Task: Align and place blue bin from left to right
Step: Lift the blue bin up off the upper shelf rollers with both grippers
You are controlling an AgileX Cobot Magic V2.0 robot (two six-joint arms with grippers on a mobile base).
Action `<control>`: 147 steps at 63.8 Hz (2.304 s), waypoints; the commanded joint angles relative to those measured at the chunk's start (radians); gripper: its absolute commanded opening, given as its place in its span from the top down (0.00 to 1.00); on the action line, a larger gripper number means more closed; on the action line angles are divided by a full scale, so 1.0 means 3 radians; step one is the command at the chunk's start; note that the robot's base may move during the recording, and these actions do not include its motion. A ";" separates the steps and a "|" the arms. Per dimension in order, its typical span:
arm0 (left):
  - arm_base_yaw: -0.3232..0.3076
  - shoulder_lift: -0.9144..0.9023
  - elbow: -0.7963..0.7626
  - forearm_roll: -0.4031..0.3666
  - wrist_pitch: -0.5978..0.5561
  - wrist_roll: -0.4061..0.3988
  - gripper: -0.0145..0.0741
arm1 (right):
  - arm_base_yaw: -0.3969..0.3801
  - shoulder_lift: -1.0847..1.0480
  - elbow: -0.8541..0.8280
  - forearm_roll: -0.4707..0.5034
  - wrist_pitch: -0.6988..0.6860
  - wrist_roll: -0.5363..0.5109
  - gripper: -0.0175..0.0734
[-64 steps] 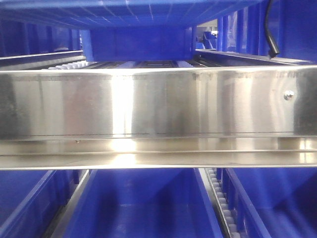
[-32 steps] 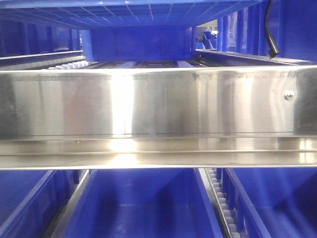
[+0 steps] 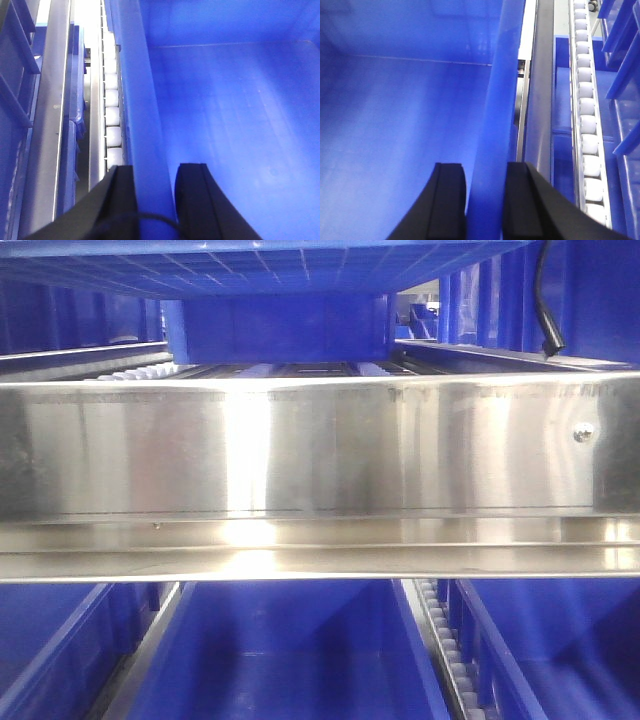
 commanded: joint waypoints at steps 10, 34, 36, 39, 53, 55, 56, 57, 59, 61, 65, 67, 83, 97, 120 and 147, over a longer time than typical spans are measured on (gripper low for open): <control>0.0020 -0.0086 -0.0057 0.0126 -0.0212 0.0057 0.85 | -0.0029 -0.0123 -0.0038 -0.0208 -0.0188 -0.0120 0.89; 0.0020 -0.0068 -0.0057 0.0126 -0.0221 0.0057 0.85 | -0.0029 -0.0123 -0.0038 -0.0208 -0.0188 -0.0120 0.89; 0.0020 -0.0068 -0.0057 0.0126 -0.0221 0.0057 0.85 | -0.0029 -0.0123 -0.0038 -0.0208 -0.0188 -0.0120 0.89; 0.0020 -0.0068 -0.0057 0.0126 -0.0221 0.0057 0.85 | -0.0029 -0.0123 -0.0038 -0.0208 -0.0188 -0.0120 0.89; 0.0020 -0.0068 -0.0057 0.0126 -0.0221 0.0057 0.85 | -0.0029 -0.0123 -0.0038 -0.0208 -0.0188 -0.0120 0.89; 0.0020 -0.0068 -0.0057 0.0126 -0.0221 0.0057 0.85 | -0.0029 -0.0123 -0.0038 -0.0208 -0.0188 -0.0120 0.89; 0.0020 -0.0068 -0.0057 0.0126 -0.0221 0.0057 0.85 | -0.0029 -0.0123 -0.0038 -0.0208 -0.0188 -0.0120 0.89; 0.0020 -0.0068 -0.0057 0.0126 -0.0221 0.0057 0.85 | -0.0029 -0.0123 -0.0038 -0.0208 -0.0188 -0.0120 0.89; 0.0020 -0.0068 -0.0057 0.0126 -0.0221 0.0057 0.85 | -0.0029 -0.0123 -0.0038 -0.0208 -0.0188 -0.0120 0.89; 0.0020 -0.0068 -0.0057 0.0126 -0.0221 0.0057 0.85 | -0.0029 -0.0123 -0.0038 -0.0208 -0.0188 -0.0120 0.89; 0.0020 -0.0068 -0.0057 0.0126 -0.0221 0.0057 0.85 | -0.0029 -0.0123 -0.0038 -0.0208 -0.0188 -0.0120 0.89; 0.0020 -0.0068 -0.0057 0.0126 -0.0221 0.0057 0.85 | -0.0029 -0.0123 -0.0038 -0.0208 -0.0188 -0.0120 0.89; 0.0020 -0.0068 -0.0057 0.0126 -0.0221 0.0057 0.85 | -0.0029 -0.0123 -0.0038 -0.0208 -0.0188 -0.0120 0.89; 0.0020 -0.0068 -0.0057 0.0126 -0.0221 0.0057 0.85 | -0.0029 -0.0123 -0.0038 -0.0208 -0.0188 -0.0120 0.89; 0.0020 -0.0068 -0.0057 0.0126 -0.0221 0.0057 0.85 | -0.0029 -0.0123 -0.0038 -0.0208 -0.0188 -0.0120 0.89; 0.0020 -0.0068 -0.0057 0.0126 -0.0228 0.0057 0.85 | -0.0029 -0.0123 -0.0038 -0.0208 -0.0188 -0.0120 0.89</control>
